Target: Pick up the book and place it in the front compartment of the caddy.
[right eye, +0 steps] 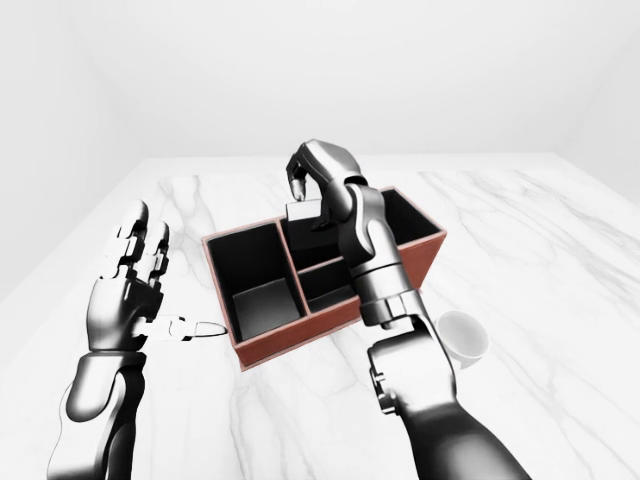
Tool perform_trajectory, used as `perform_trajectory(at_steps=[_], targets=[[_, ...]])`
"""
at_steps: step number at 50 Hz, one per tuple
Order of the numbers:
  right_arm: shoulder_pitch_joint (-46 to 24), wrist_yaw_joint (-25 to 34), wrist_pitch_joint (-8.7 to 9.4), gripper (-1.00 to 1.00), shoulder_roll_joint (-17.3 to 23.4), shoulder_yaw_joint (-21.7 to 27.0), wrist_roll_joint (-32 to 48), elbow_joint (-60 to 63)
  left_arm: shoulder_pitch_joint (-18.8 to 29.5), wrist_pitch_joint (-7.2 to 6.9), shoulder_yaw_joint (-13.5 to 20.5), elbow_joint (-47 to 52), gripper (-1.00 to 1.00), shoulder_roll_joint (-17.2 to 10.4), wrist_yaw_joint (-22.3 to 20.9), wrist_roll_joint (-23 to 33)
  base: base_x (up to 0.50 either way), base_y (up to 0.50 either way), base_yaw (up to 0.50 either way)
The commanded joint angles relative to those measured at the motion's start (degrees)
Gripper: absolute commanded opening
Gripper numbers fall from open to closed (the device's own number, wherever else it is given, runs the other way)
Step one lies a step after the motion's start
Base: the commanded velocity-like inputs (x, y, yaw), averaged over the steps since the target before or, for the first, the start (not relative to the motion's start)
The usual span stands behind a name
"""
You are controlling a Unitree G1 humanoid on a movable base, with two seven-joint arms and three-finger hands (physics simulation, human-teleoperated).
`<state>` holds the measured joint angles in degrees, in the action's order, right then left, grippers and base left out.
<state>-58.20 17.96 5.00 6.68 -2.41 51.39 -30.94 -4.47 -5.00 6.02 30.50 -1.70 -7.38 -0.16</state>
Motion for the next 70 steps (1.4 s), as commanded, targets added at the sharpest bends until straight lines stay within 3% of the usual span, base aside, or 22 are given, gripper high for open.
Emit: perform_trajectory(at_steps=[1,32,51,70], targets=[[-1.4,-2.8,0.0,-1.0,-0.3,0.3,0.4,-3.0,0.0,0.0,0.0,0.4,1.0,0.0,0.0,0.0,0.0,0.0,0.0],[-6.1,-10.1,0.0,-1.0,0.1,-0.1,-0.6,-18.4,0.2,0.0,-0.1,-0.4,1.0,0.0,0.1,0.1,0.0,0.0,0.0],[-6.5,-12.0,-2.79,-1.0,-0.8,-0.6,-0.5,-22.2,0.2,0.0,0.0,-0.1,1.0,0.0,0.1,0.1,0.0,0.0,0.0],[-6.9,-12.9,-4.43,-1.0,-1.0,-0.8,-0.3,-24.3,0.2,0.0,0.0,0.1,1.0,0.0,0.2,0.2,0.0,0.0,0.0]])
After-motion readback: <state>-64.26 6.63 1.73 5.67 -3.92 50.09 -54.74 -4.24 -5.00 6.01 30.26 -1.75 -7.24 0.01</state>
